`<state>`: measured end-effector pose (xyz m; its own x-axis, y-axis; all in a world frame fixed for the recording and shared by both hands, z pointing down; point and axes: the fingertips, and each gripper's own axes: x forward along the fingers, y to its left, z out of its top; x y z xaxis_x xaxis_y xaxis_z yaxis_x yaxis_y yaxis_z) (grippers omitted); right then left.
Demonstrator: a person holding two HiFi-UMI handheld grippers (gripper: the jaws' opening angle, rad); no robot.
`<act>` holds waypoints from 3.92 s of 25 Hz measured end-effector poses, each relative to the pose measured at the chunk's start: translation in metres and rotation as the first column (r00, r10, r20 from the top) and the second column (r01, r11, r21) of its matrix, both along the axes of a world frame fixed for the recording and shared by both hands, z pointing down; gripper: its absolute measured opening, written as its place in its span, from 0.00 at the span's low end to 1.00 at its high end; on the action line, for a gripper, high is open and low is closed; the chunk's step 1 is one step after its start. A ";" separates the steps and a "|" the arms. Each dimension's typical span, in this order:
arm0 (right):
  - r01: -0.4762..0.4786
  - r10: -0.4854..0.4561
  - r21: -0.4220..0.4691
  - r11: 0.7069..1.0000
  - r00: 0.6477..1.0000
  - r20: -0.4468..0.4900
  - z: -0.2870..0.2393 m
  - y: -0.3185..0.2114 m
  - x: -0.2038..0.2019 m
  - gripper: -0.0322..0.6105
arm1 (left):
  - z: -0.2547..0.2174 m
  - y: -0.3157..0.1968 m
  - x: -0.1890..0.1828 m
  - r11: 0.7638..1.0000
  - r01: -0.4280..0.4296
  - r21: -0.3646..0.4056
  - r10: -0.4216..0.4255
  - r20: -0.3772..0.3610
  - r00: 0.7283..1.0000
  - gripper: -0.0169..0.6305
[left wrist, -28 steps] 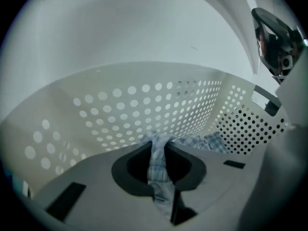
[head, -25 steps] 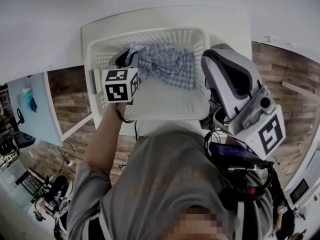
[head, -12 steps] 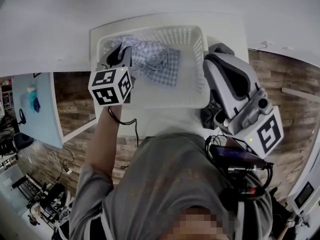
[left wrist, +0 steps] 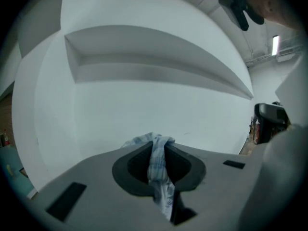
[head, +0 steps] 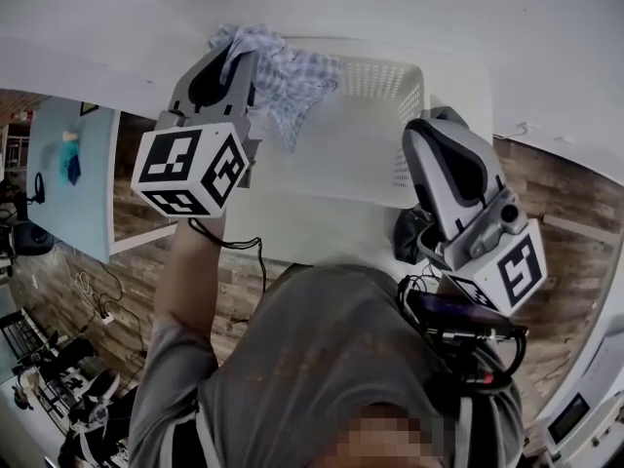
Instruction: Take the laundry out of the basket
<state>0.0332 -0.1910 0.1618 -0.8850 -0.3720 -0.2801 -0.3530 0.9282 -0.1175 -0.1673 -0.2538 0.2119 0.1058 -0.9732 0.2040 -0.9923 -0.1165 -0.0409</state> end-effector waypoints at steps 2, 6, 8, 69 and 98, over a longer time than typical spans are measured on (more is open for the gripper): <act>0.017 -0.017 0.011 1.000 1.000 0.005 -0.005 0.004 -0.005 0.06 | -0.025 0.008 -0.005 0.999 0.012 0.052 -0.011 -0.006 1.000 0.10; 0.038 -0.038 0.032 0.999 0.999 -0.004 -0.012 0.016 -0.009 0.06 | -0.069 0.030 -0.015 0.987 0.037 0.156 -0.036 -0.008 0.999 0.10; 0.040 -0.039 0.047 0.998 0.999 -0.013 -0.015 0.024 -0.011 0.06 | -0.089 0.042 -0.018 0.978 0.041 0.203 -0.040 -0.010 0.999 0.10; -0.202 0.183 -0.045 0.978 0.945 -0.270 0.071 0.116 -0.016 0.06 | 0.074 0.210 0.050 0.959 -0.212 0.187 0.252 -0.223 0.942 0.10; -0.221 0.190 -0.055 0.974 0.923 -0.336 0.087 0.089 -0.013 0.06 | 0.205 0.186 0.051 0.987 -0.152 -0.055 0.136 -0.215 0.967 0.21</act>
<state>0.0200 -0.1024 0.2489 -0.8229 -0.5656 0.0541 -0.5679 0.8220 -0.0432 -0.1166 -0.0677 0.4172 0.2915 -0.9285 0.2298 -0.9504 -0.2539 0.1799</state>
